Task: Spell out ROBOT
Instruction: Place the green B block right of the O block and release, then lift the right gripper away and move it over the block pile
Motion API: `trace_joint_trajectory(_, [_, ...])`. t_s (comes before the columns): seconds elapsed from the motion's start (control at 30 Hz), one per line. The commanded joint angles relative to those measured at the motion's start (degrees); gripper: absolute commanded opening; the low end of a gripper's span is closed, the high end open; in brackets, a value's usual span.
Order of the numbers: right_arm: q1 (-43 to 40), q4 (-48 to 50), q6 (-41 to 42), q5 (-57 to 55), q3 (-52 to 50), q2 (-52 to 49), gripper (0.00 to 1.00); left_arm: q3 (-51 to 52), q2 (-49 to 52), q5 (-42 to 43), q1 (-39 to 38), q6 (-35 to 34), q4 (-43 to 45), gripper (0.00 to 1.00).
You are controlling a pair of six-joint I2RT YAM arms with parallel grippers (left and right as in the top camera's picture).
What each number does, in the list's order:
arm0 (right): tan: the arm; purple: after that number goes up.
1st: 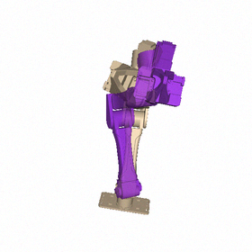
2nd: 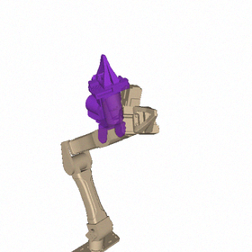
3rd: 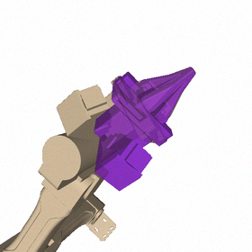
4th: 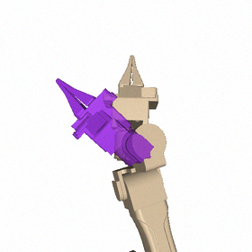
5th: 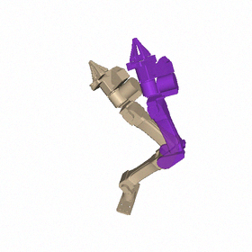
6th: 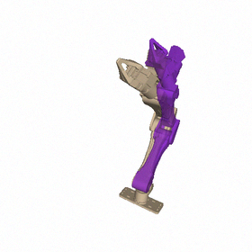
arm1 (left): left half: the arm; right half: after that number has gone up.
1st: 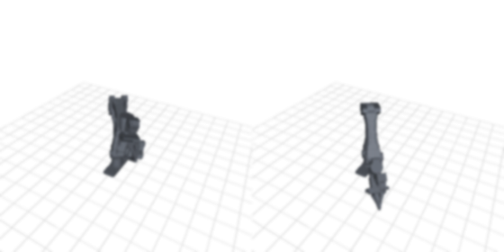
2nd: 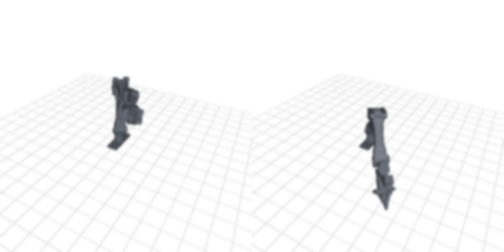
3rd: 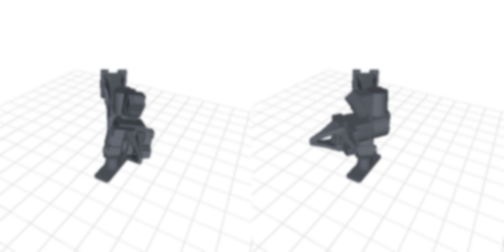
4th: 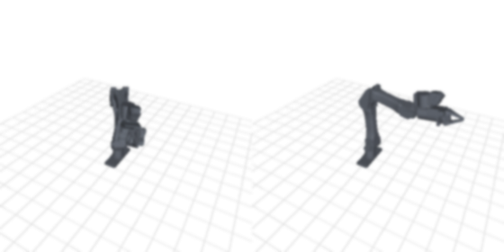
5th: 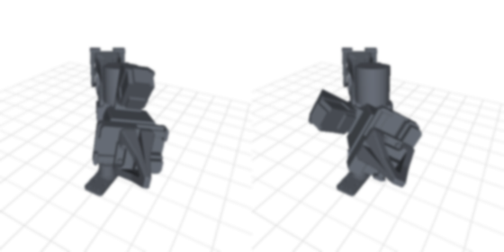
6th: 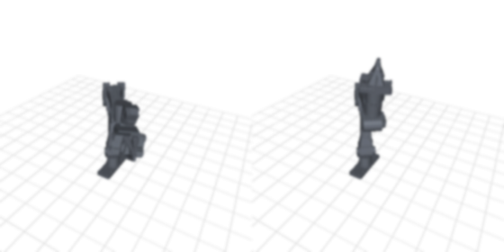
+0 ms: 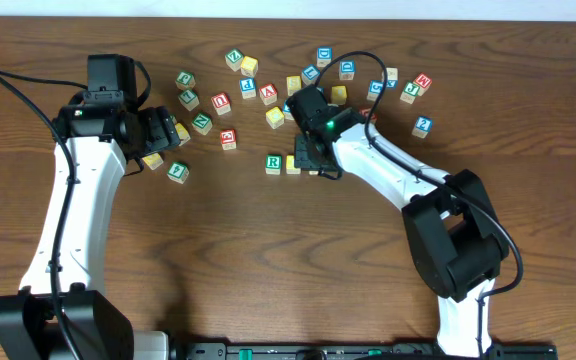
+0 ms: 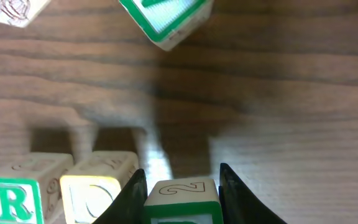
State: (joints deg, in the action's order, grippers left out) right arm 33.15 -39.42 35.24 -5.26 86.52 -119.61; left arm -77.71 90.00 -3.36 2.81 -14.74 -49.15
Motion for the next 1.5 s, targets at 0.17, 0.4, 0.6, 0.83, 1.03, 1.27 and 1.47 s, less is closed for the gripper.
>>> trace_joint_trajectory(0.17, [0.3, 3.7, 1.7, -3.5, -2.0, -1.1, 0.21, -1.3, -0.1, -0.3, 0.1, 0.5, 0.0, 0.9])
trace_joint_trajectory(0.4, [0.3, 4.7, 1.8, -2.7, -2.0, -2.0, 0.25, -1.3, -0.1, -0.3, 0.1, 0.5, -0.1, 0.9])
trace_joint_trajectory(0.6, [0.3, 4.3, 1.8, -1.6, -2.0, -2.0, 0.35, -1.3, -0.1, -0.3, 0.1, 0.5, -0.1, 0.9])
trace_joint_trajectory(0.83, [0.3, 4.2, 1.8, -1.5, -2.0, -2.0, 0.44, -1.3, -0.1, -0.3, 0.1, 0.5, -0.1, 0.9])
trace_joint_trajectory(1.03, [-0.6, 3.2, 0.0, -1.5, 0.3, -0.4, 0.47, -1.3, -0.1, -0.3, 0.1, 0.5, -0.1, 0.9])
trace_joint_trajectory(1.27, [-4.8, 3.0, -3.2, -2.2, 5.6, 5.6, 0.5, -1.3, -0.1, -0.3, 0.1, 0.5, -0.1, 0.9])
trace_joint_trajectory(1.47, [-8.2, 9.8, -5.9, -2.3, 5.6, 4.0, 0.49, -1.3, -0.1, -0.3, 0.1, 0.5, -0.1, 0.9])
